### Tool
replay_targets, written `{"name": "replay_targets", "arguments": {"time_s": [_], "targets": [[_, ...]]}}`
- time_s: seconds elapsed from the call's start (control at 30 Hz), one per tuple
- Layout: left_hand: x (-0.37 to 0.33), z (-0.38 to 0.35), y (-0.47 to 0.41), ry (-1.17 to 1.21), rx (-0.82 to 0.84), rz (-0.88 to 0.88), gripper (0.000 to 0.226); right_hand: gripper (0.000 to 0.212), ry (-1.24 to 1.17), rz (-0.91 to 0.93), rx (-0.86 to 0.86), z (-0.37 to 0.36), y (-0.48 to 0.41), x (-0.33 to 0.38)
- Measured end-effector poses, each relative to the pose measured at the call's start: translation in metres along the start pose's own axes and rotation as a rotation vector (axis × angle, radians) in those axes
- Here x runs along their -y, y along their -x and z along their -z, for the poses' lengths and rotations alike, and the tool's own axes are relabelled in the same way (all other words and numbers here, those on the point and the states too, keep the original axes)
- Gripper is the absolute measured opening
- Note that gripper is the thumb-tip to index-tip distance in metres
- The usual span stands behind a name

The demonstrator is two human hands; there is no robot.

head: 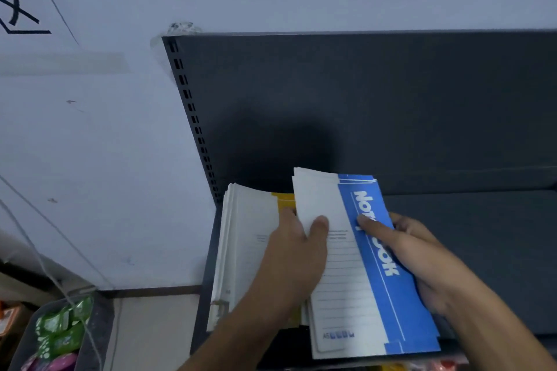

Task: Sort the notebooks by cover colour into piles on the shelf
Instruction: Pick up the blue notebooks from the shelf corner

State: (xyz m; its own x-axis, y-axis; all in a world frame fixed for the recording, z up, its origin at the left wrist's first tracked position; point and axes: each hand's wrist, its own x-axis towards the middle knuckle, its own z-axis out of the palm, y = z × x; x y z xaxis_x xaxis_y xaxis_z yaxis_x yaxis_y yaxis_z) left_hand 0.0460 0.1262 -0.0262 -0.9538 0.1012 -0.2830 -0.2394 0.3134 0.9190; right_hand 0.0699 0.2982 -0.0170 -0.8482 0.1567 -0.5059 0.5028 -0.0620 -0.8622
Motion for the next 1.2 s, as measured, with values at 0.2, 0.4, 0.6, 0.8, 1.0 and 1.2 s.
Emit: {"name": "replay_targets", "arguments": {"time_s": [0.2,0.4,0.6,0.8,1.0,1.2], "targets": [[-0.009,-0.048,0.007,-0.128,0.195,-0.073,0.034,0.026,-0.065,0.033,-0.200,0.041,0.033,-0.016],[-0.036,-0.115,0.013,-0.117,0.278,-0.146,0.029,0.035,-0.201,0.087,-0.356,0.110,0.067,-0.035],[-0.067,-0.223,0.033,-0.162,0.368,-0.220,0.030,0.017,-0.224,0.157,-0.483,0.211,0.100,-0.053],[-0.095,-0.355,0.057,-0.266,0.479,-0.284,0.034,0.016,-0.291,0.168,-0.604,0.331,0.125,-0.083],[-0.124,-0.465,0.082,-0.449,0.542,-0.412,0.033,0.013,-0.396,0.160,-0.728,0.435,0.151,-0.101],[-0.158,-0.555,0.094,-0.657,0.553,-0.633,0.034,0.019,-0.508,0.119,-0.859,0.517,0.160,-0.116]]}}
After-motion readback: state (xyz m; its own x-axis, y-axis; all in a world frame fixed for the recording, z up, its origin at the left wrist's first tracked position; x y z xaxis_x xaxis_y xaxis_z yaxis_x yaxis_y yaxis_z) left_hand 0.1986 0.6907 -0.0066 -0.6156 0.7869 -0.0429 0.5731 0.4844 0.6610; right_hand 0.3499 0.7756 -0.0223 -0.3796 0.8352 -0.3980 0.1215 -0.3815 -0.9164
